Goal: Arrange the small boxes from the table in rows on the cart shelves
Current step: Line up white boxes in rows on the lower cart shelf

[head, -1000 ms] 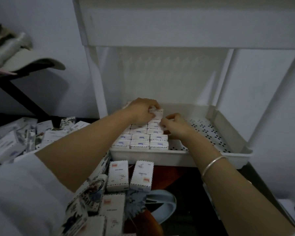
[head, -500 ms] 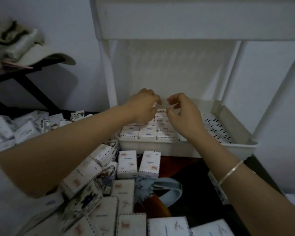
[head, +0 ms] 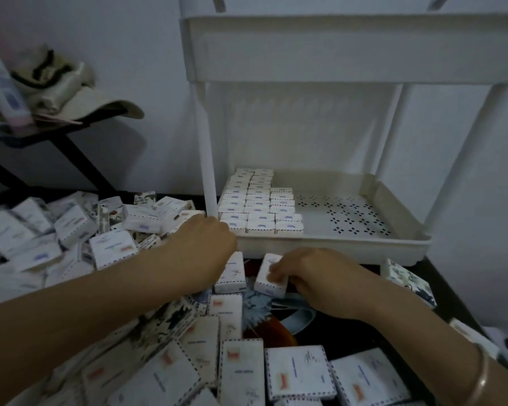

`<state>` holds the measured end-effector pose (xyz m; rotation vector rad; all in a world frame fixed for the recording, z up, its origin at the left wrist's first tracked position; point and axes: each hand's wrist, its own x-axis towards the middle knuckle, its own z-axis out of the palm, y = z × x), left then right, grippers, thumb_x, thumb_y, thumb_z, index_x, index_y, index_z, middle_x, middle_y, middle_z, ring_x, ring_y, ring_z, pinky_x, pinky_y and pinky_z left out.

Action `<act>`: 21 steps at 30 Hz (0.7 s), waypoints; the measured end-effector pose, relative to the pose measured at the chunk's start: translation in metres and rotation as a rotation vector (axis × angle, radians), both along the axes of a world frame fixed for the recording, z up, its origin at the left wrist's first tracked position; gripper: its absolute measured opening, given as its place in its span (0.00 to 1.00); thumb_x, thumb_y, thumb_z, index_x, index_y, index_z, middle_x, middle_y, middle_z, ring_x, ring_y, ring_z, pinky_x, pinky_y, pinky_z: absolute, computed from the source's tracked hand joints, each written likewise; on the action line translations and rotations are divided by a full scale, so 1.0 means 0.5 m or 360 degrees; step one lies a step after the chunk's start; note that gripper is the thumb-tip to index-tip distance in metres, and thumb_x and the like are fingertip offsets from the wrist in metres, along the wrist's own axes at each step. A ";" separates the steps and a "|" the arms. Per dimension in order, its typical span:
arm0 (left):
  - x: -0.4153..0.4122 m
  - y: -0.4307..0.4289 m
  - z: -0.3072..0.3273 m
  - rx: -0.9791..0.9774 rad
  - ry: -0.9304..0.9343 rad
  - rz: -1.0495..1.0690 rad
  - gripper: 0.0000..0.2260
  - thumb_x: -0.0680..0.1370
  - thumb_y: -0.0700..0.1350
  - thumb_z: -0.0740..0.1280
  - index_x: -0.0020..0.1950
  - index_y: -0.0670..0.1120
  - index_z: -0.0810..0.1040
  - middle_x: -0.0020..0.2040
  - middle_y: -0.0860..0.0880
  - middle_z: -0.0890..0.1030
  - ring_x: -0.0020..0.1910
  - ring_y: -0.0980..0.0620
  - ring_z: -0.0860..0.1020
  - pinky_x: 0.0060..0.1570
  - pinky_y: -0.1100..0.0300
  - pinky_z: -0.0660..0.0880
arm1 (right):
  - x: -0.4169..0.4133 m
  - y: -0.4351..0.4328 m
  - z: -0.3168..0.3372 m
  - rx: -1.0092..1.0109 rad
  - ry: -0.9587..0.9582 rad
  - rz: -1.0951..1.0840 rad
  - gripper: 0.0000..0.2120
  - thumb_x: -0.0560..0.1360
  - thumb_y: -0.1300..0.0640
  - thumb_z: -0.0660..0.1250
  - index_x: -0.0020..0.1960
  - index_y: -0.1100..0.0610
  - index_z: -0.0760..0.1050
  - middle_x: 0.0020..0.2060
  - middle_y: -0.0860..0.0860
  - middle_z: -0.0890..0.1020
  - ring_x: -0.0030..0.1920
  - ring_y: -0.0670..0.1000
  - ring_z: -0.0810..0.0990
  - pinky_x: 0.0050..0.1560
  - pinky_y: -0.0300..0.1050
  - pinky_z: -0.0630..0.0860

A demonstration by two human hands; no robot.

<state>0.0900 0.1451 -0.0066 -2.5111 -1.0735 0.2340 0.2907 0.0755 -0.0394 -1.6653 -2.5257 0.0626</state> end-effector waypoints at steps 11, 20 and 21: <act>0.001 0.003 -0.032 -0.0141 -0.0088 -0.0063 0.13 0.77 0.60 0.64 0.50 0.52 0.80 0.45 0.52 0.78 0.54 0.51 0.72 0.53 0.57 0.59 | -0.013 -0.007 0.010 0.0010 -0.0250 -0.0017 0.28 0.76 0.49 0.66 0.74 0.45 0.62 0.67 0.45 0.68 0.65 0.49 0.66 0.61 0.47 0.70; 0.016 0.021 -0.035 -0.0497 -0.0379 -0.0144 0.15 0.73 0.59 0.70 0.53 0.51 0.77 0.46 0.54 0.79 0.45 0.54 0.76 0.45 0.58 0.74 | -0.025 -0.011 0.002 0.0127 -0.0351 -0.0072 0.27 0.73 0.45 0.70 0.68 0.47 0.65 0.61 0.48 0.72 0.61 0.51 0.70 0.46 0.44 0.67; 0.014 0.023 -0.036 -0.0518 -0.0336 -0.0112 0.16 0.73 0.60 0.69 0.52 0.50 0.77 0.44 0.53 0.80 0.43 0.54 0.76 0.44 0.57 0.75 | -0.023 -0.011 0.005 0.0131 -0.0323 -0.0073 0.27 0.73 0.46 0.69 0.68 0.47 0.65 0.61 0.48 0.73 0.60 0.51 0.71 0.48 0.45 0.70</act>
